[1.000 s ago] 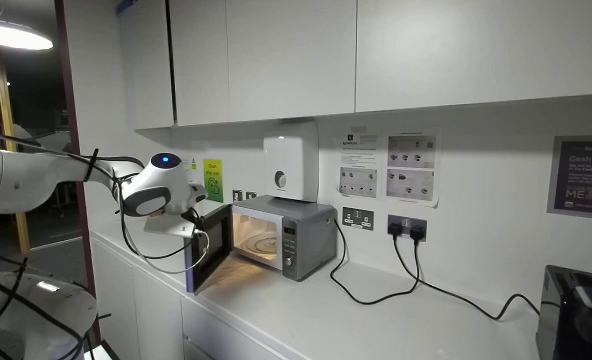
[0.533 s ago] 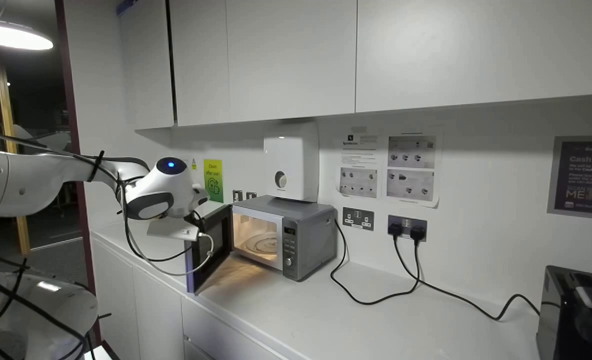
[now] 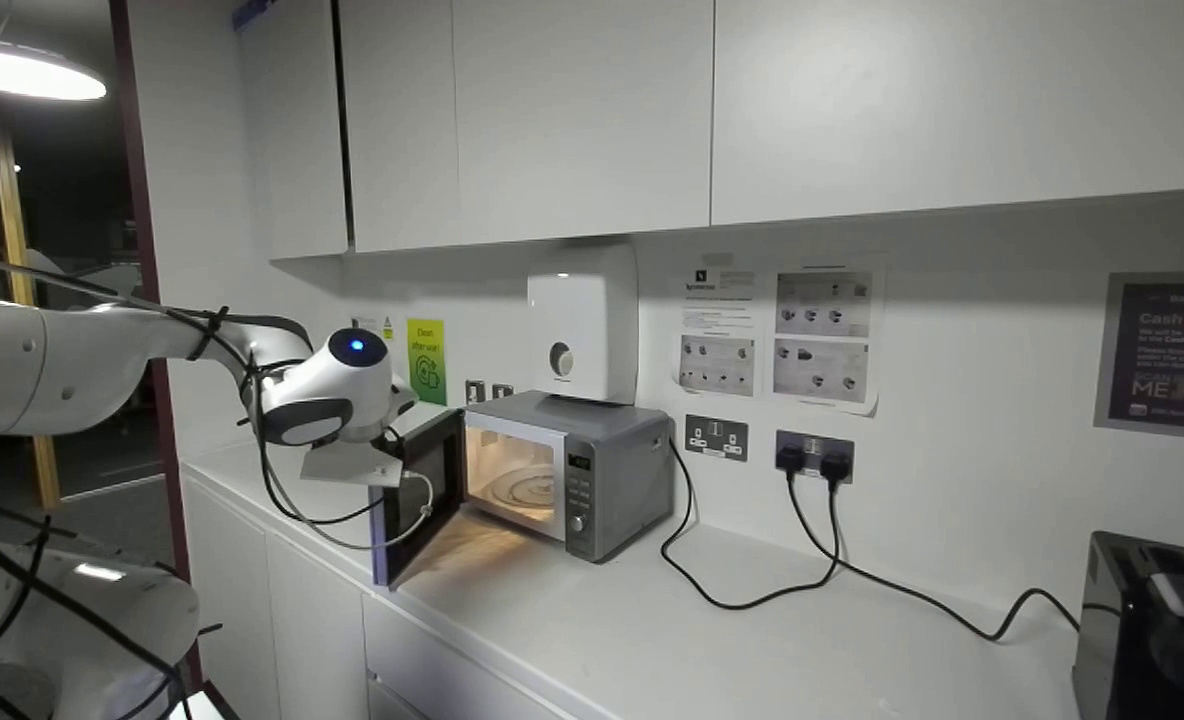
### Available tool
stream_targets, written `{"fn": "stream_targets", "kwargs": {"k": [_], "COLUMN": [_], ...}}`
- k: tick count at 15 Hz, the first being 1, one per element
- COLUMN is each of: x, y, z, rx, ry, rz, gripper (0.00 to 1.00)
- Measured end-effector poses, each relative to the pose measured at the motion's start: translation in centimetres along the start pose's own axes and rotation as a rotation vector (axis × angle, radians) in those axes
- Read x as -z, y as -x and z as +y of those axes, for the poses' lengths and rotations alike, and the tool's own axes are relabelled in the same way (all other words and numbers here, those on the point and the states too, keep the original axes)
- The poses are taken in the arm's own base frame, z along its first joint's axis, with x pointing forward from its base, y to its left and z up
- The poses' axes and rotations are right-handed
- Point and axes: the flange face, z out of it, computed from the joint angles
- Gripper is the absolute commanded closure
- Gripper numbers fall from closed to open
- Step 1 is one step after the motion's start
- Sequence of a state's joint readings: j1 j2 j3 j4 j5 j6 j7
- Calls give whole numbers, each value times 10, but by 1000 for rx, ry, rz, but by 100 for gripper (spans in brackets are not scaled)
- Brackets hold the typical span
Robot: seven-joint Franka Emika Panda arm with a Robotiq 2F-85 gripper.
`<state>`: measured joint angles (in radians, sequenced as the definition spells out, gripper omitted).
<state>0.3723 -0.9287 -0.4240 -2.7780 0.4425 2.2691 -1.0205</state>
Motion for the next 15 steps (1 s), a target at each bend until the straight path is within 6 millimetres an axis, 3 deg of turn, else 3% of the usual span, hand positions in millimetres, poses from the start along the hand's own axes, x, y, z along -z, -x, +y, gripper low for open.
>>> {"fn": "stream_targets", "kwargs": {"k": [15], "x": [-23], "y": [10], "z": [13], "rx": [143], "ry": [-94], "rz": [98], "gripper": [0]}}
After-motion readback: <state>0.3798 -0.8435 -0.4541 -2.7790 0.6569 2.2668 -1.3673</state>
